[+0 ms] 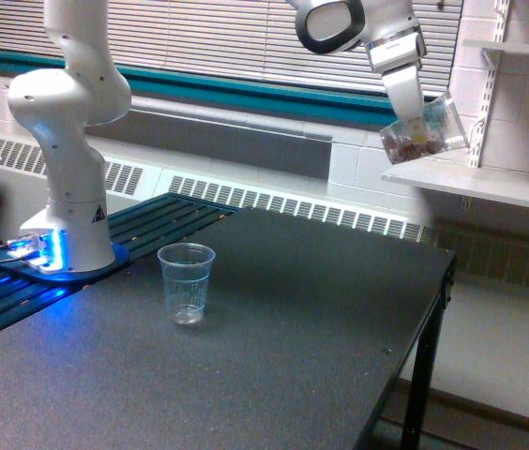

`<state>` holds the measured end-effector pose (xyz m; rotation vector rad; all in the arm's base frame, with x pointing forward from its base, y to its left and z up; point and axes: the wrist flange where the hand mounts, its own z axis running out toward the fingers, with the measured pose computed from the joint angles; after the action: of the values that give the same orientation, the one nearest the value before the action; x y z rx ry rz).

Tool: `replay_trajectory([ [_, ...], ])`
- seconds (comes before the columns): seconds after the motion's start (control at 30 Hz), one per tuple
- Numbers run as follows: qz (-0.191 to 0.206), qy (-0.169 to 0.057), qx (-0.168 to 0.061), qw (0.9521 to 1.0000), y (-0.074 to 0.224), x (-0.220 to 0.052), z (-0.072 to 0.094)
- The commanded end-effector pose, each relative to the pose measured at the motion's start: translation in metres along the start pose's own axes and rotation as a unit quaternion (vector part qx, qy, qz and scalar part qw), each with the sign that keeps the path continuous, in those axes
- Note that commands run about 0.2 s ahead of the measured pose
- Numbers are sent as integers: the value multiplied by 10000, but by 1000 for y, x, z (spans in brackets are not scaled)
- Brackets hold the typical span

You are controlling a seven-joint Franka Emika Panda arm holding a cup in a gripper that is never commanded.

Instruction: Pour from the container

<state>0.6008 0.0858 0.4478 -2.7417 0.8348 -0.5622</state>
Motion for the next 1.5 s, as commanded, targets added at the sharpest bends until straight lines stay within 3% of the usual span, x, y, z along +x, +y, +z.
replay_trajectory([
  [0.03,-202,383,233,9988,-23,-3,-49],
  [0.2,-185,528,288,9980,-23,-1,-68],
  [0.57,-304,1131,500,9919,-13,2,-134],
  [1.5,-419,1209,-244,9915,79,-1,-76],
])
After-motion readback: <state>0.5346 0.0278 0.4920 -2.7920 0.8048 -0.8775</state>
